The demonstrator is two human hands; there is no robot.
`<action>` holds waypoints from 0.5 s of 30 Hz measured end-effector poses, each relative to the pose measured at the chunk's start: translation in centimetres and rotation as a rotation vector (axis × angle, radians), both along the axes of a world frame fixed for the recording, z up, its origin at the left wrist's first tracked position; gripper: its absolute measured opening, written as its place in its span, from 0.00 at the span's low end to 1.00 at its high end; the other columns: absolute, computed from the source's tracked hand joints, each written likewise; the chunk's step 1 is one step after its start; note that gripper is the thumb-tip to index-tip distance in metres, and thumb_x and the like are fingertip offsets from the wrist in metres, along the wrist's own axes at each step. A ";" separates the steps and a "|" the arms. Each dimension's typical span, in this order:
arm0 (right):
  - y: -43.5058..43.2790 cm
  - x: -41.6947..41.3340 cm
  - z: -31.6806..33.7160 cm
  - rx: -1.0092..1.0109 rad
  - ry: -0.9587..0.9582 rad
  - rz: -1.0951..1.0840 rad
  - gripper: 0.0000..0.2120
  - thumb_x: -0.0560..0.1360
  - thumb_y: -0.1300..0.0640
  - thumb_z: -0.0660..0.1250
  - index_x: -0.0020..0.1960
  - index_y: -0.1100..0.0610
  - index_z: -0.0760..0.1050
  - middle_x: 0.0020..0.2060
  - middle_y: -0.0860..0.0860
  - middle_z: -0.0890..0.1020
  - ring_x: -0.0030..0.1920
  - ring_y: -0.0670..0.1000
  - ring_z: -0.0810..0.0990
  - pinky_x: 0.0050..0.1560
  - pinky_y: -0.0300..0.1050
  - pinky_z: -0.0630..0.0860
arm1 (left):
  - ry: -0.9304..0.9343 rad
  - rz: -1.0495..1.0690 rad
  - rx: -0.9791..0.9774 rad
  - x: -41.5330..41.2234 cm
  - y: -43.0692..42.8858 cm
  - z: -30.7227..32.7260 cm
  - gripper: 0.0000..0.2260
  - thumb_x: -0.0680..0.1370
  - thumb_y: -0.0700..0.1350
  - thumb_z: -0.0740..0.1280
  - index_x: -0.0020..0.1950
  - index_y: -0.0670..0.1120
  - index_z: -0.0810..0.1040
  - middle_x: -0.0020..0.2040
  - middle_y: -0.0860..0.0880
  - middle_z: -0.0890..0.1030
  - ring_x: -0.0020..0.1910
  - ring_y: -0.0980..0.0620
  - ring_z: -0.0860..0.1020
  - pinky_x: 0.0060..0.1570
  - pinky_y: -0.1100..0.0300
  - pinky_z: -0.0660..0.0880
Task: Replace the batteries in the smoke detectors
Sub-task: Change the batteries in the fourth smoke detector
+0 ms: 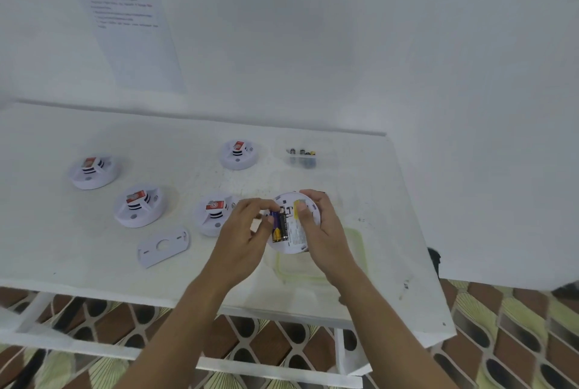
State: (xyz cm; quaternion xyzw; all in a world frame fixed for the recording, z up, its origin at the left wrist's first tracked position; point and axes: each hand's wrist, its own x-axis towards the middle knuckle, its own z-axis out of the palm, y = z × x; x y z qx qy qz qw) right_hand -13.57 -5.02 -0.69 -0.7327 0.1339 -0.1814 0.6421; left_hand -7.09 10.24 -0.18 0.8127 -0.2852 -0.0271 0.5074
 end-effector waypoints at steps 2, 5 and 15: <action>-0.3 0.0 -0.1 -0.055 -0.007 -0.030 0.10 0.83 0.48 0.60 0.63 0.47 0.71 0.52 0.44 0.81 0.50 0.41 0.81 0.49 0.40 0.80 | -0.030 0.000 0.066 0.6 -0.5 0.1 0.09 0.83 0.44 0.60 0.56 0.57 0.77 0.55 0.59 0.70 0.56 0.62 0.71 0.51 0.74 0.67; -0.6 0.2 -0.1 -0.116 -0.004 -0.054 0.09 0.84 0.50 0.59 0.63 0.48 0.71 0.52 0.44 0.80 0.50 0.40 0.81 0.47 0.36 0.78 | 0.027 0.000 0.099 1.1 -1.5 0.7 0.08 0.83 0.44 0.60 0.53 0.54 0.77 0.50 0.56 0.73 0.49 0.61 0.74 0.46 0.74 0.68; -3.5 0.3 0.6 -0.107 0.016 -0.129 0.12 0.83 0.48 0.60 0.64 0.50 0.72 0.52 0.42 0.81 0.50 0.37 0.80 0.46 0.34 0.77 | 0.088 -0.113 -0.047 1.2 -4.5 1.9 0.08 0.79 0.47 0.68 0.47 0.48 0.70 0.37 0.51 0.77 0.32 0.57 0.72 0.33 0.66 0.70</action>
